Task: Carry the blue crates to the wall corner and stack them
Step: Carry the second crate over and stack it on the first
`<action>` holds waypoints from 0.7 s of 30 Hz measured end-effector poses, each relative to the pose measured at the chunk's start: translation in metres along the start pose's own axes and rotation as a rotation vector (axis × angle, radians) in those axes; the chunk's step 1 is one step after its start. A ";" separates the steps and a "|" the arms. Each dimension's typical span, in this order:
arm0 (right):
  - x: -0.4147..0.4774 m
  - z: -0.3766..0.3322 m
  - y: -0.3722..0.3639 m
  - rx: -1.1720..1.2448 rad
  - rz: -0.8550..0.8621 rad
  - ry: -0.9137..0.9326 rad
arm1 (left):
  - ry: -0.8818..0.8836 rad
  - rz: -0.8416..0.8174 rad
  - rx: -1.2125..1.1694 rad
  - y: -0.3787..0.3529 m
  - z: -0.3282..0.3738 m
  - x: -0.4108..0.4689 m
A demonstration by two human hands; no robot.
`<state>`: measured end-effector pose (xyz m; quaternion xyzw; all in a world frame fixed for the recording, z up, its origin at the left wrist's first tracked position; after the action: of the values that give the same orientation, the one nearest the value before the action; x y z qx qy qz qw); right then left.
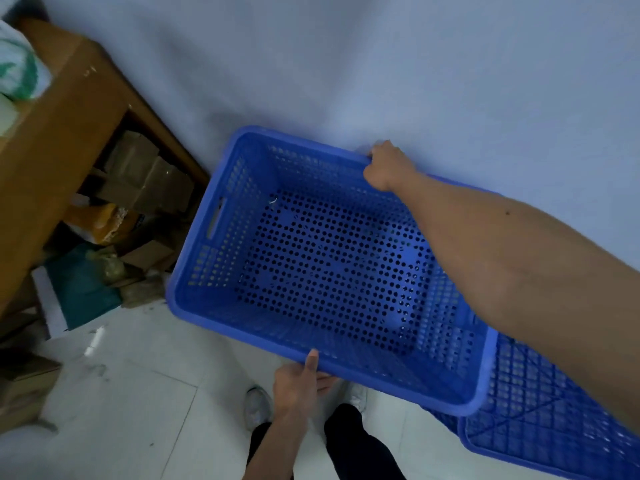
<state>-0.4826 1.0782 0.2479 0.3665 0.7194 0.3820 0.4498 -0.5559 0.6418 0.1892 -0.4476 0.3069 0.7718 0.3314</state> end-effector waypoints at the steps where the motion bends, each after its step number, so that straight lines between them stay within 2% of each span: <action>1: 0.002 0.003 -0.002 -0.016 -0.005 -0.008 | 0.014 -0.001 0.005 -0.003 0.001 0.000; 8: 0.021 0.026 -0.020 -0.071 -0.121 -0.039 | 0.051 -0.022 0.029 -0.012 0.012 0.005; 13: 0.008 0.033 -0.020 -0.090 -0.210 -0.037 | 0.084 -0.051 0.162 -0.013 0.020 0.009; 17: -0.019 0.033 -0.018 -0.082 -0.227 -0.015 | 0.073 -0.062 0.351 -0.009 0.031 0.009; 21: -0.063 0.029 -0.028 -0.061 -0.264 0.016 | -0.039 -0.016 0.677 -0.001 0.053 -0.005</action>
<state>-0.4402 1.0179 0.2375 0.2517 0.7529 0.3439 0.5015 -0.5789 0.6819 0.2148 -0.2999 0.5358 0.6318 0.4731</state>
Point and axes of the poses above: each hand's wrist, its own x-axis towards the middle knuckle, its own y-axis out of the back of the hand, z = x × y, the point moved 6 cm from there along x, towards the middle knuckle, and after that the axes turned 2 degrees about z, right-handed, at the moved point
